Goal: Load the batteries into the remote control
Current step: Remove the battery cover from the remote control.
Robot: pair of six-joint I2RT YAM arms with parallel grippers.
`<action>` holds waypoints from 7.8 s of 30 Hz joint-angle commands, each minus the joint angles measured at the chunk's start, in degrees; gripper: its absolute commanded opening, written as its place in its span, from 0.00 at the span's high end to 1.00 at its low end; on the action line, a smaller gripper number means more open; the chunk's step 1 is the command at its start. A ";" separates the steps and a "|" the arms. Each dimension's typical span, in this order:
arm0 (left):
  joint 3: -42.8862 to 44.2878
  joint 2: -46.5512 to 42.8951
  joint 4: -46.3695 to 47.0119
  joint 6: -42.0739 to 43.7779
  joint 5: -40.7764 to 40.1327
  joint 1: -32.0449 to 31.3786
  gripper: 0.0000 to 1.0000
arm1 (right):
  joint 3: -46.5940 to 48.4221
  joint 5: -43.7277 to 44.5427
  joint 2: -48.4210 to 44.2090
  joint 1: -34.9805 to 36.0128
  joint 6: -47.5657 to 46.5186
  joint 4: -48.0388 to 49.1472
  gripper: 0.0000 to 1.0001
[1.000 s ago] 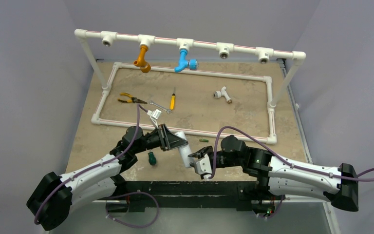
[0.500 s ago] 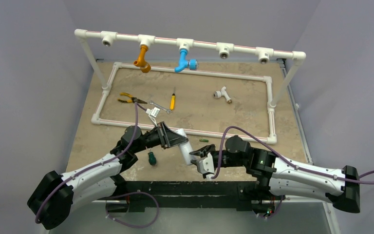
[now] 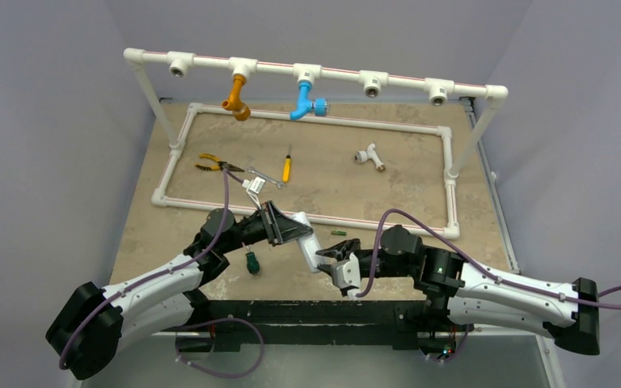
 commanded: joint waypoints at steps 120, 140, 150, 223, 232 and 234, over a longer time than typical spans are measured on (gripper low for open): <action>3.65 -5.04 -17.72 4.48 -5.64 -0.16 1.00 | 5.68 23.41 7.07 2.97 48.35 -1.59 0.43; 3.16 -1.09 -7.16 3.62 2.00 -0.19 1.00 | 2.55 1.47 3.63 2.97 6.87 -4.25 0.58; 3.16 -1.72 -7.99 3.91 2.53 -0.25 1.00 | 2.98 2.95 6.46 3.01 6.55 -2.65 0.60; 2.14 2.62 -2.93 1.17 3.34 -0.30 1.00 | -2.57 8.12 -2.50 2.96 10.80 -1.87 0.48; 2.34 2.88 -2.94 1.25 3.30 -0.28 1.00 | -3.00 5.72 -3.36 2.98 20.07 4.15 0.29; 2.69 3.07 -2.94 1.25 3.49 -0.24 1.00 | -3.38 6.51 -3.71 2.97 22.43 5.98 0.26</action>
